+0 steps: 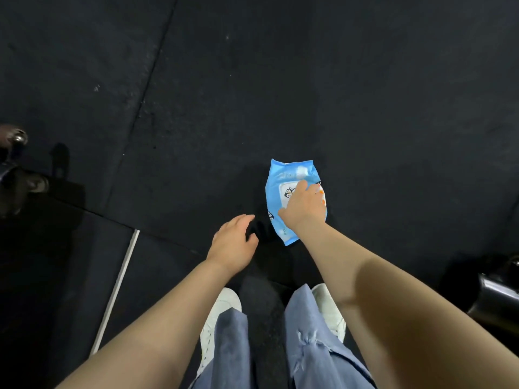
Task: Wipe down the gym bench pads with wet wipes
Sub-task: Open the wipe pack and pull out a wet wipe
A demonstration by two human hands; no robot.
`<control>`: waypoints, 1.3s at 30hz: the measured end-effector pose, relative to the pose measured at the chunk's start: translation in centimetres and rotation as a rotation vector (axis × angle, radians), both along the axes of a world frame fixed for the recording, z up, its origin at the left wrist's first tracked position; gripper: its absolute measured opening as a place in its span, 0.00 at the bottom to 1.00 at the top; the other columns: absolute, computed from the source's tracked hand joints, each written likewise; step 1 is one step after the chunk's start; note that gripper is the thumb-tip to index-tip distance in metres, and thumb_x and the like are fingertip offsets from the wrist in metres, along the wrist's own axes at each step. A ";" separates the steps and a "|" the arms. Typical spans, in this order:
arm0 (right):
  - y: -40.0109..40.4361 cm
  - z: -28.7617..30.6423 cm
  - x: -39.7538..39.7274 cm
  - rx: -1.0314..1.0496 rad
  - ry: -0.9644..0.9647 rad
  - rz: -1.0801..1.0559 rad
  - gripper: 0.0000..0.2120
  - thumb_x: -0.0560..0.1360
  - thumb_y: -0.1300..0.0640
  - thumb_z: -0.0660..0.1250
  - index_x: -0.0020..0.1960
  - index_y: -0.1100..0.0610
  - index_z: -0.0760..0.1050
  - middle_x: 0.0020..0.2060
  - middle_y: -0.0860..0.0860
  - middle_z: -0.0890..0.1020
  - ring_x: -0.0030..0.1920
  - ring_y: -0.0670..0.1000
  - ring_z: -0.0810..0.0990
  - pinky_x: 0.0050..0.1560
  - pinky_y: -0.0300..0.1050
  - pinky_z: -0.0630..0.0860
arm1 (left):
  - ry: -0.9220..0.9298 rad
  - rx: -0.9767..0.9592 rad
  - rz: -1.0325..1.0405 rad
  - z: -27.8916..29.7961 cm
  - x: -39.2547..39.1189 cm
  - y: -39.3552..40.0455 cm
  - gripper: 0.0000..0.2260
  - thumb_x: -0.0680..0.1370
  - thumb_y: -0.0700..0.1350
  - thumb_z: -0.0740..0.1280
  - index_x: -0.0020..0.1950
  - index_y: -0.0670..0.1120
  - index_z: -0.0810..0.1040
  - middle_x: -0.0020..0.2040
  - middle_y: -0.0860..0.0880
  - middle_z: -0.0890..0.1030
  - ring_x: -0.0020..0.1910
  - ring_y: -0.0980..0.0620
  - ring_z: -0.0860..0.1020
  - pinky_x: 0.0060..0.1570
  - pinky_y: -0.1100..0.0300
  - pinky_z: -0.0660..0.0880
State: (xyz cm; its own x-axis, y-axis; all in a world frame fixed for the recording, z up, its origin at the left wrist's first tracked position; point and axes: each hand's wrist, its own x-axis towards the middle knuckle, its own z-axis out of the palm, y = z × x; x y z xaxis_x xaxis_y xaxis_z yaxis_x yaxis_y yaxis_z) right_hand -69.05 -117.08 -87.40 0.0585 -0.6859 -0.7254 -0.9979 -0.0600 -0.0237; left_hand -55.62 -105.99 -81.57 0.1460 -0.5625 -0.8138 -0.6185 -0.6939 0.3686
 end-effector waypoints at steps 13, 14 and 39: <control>-0.7 16.5 -4.2 -0.037 -0.194 0.000 0.30 0.68 0.44 0.72 0.61 0.56 0.63 0.51 0.51 0.67 0.48 0.51 0.74 0.39 0.44 0.74 | -0.007 0.010 0.106 13.9 -0.4 -1.6 0.22 0.82 0.47 0.59 0.77 0.52 0.64 0.76 0.51 0.66 0.75 0.49 0.63 0.72 0.52 0.64; -1.1 19.1 -4.5 -0.047 -0.205 0.026 0.30 0.68 0.44 0.73 0.62 0.56 0.63 0.52 0.50 0.67 0.48 0.51 0.74 0.39 0.44 0.75 | -0.005 -0.002 0.120 16.1 -0.5 -2.1 0.22 0.82 0.48 0.58 0.77 0.52 0.64 0.77 0.51 0.66 0.75 0.49 0.63 0.71 0.52 0.63; -5.4 78.4 -10.9 -0.562 -0.470 0.946 0.18 0.66 0.52 0.68 0.53 0.57 0.69 0.49 0.50 0.70 0.42 0.50 0.65 0.30 0.40 0.58 | 0.267 -0.378 0.554 71.6 -4.6 -7.1 0.18 0.77 0.59 0.69 0.62 0.51 0.78 0.56 0.52 0.83 0.55 0.52 0.81 0.60 0.53 0.76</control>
State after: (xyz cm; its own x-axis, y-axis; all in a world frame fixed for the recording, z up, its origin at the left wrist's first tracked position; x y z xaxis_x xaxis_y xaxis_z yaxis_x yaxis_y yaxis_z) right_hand -79.99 -122.49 -8.97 0.8902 -0.4422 -0.1100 -0.4530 -0.8847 -0.1097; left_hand -60.26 -113.06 -9.96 0.3145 -0.7137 -0.6259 -0.0683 -0.6747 0.7349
